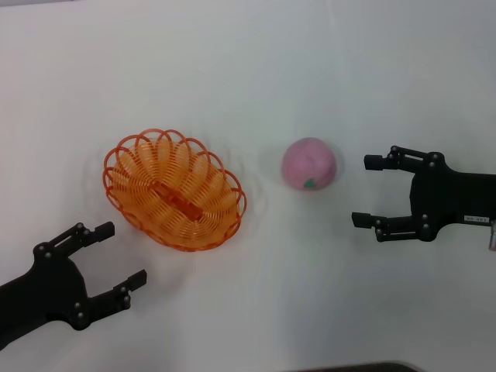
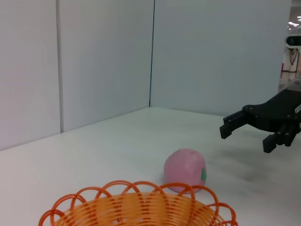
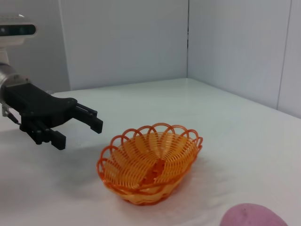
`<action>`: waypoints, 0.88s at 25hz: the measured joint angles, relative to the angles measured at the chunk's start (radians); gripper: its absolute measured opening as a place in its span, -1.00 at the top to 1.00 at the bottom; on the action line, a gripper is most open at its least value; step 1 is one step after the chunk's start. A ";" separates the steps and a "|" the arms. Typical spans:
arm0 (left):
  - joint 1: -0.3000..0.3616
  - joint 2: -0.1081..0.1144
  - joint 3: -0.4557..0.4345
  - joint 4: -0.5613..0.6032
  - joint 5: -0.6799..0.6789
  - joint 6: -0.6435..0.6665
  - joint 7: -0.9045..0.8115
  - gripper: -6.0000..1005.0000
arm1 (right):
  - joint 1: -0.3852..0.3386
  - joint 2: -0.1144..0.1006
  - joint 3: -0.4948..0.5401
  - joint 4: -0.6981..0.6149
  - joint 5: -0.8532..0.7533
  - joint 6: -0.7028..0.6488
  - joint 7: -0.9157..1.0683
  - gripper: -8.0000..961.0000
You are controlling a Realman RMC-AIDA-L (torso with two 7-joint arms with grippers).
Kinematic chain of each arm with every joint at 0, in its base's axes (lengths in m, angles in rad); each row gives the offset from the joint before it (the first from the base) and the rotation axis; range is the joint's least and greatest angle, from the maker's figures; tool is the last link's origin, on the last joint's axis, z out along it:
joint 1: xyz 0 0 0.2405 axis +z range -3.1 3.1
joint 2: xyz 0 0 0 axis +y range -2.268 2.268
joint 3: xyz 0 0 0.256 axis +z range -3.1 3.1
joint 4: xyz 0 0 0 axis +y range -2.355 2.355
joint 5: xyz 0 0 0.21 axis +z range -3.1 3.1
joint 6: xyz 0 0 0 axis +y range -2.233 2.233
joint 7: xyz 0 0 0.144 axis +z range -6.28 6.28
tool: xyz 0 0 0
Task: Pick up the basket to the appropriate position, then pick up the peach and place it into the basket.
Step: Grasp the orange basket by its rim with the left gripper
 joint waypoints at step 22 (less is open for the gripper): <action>-0.042 0.014 -0.005 0.057 -0.014 0.021 -0.489 -0.64 | 0.000 0.003 -0.007 0.000 0.000 -0.008 0.009 -0.95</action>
